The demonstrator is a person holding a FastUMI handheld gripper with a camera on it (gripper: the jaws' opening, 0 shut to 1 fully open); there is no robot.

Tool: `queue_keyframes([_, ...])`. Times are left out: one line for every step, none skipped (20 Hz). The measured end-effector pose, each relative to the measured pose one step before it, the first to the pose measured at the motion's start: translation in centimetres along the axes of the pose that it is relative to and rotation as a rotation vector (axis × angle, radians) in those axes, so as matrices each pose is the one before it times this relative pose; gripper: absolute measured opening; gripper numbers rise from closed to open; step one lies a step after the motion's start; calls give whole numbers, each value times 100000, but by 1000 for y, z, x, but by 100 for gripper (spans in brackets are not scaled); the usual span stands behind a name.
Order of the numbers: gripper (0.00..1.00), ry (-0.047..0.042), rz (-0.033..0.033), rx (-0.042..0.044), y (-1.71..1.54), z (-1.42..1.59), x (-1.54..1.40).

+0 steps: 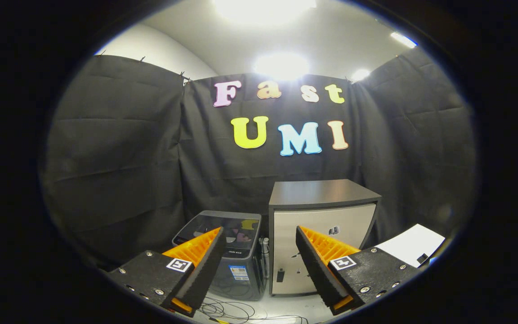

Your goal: Put the clothes into the washing machine and then close the washing machine lid.

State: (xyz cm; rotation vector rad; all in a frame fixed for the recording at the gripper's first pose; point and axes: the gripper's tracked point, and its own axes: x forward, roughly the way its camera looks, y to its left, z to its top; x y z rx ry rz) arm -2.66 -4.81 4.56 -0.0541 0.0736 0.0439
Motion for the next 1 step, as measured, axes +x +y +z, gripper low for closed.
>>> queue_keyframes([96, -210, 685, 713, 302, -127, -277])
